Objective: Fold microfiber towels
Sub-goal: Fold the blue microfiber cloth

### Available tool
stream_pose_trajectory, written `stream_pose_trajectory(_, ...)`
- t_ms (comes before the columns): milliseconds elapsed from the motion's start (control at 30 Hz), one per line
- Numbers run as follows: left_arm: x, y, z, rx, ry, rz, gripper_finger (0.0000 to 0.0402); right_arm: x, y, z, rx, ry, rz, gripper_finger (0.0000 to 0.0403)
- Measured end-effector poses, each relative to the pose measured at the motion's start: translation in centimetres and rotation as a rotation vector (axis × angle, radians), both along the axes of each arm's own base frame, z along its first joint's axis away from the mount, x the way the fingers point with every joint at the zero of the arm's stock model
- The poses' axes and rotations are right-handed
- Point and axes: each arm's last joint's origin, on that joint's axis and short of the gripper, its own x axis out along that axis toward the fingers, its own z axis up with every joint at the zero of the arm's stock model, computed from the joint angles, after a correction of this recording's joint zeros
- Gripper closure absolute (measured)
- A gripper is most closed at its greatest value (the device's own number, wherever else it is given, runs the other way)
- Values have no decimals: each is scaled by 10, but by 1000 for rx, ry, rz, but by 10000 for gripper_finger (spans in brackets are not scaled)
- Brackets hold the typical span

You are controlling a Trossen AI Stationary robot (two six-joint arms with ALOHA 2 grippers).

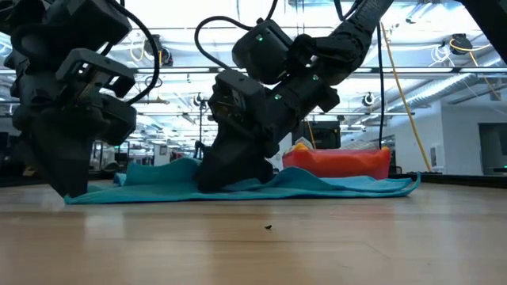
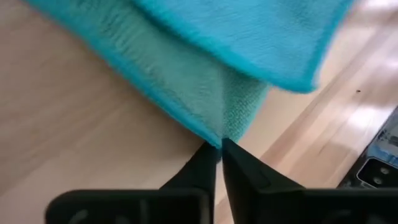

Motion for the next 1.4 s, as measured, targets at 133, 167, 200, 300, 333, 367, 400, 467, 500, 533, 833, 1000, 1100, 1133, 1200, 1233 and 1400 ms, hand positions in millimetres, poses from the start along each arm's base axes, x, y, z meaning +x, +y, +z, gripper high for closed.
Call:
stream_pose_trajectory(133,0,0,0,-2,1,-10,344,0,2,1,52,-8,55,320)
stream_pose_trajectory(167,-1,0,0,-6,8,-14,334,0,3,2,74,-15,80,320)
stream_pose_trajectory(200,-1,0,0,-10,10,-22,323,1,4,3,93,-25,105,320)
stream_pose_trajectory(300,-2,-1,2,-6,0,-70,295,-2,5,10,136,-15,150,320)
stream_pose_trajectory(333,-3,-2,3,9,-15,-108,288,-3,6,13,137,-10,154,320)
stream_pose_trajectory(367,-5,-3,5,28,-23,-160,282,-6,6,17,133,7,157,320)
stream_pose_trajectory(400,-5,-4,8,50,-23,-210,278,-8,7,23,126,17,164,320)
stream_pose_trajectory(467,-8,-6,15,97,-8,-292,273,-14,7,36,101,26,187,320)
stream_pose_trajectory(500,-12,-6,18,118,17,-322,271,-19,6,45,85,31,201,320)
stream_pose_trajectory(533,-15,-5,19,133,52,-340,269,-24,6,53,65,48,217,320)
stream_pose_trajectory(833,-27,-10,34,300,23,-405,215,-100,4,96,-101,172,262,320)
stream_pose_trajectory(1000,-7,-33,57,563,-228,-529,188,-152,0,94,-74,208,159,308)
stream_pose_trajectory(1100,-2,-39,62,804,-255,-540,174,-178,-3,89,-79,216,89,300)
stream_pose_trajectory(1133,1,-41,62,843,-263,-536,171,-185,-4,87,-77,223,66,298)
stream_pose_trajectory(1200,4,-41,54,881,-230,-566,168,-196,-6,82,-73,230,26,296)
stream_pose_trajectory(1233,4,-41,49,897,-205,-596,168,-200,-6,79,-68,231,17,296)
stream_pose_trajectory(1400,8,-44,33,921,-152,-668,184,-211,-7,70,-61,234,-25,296)
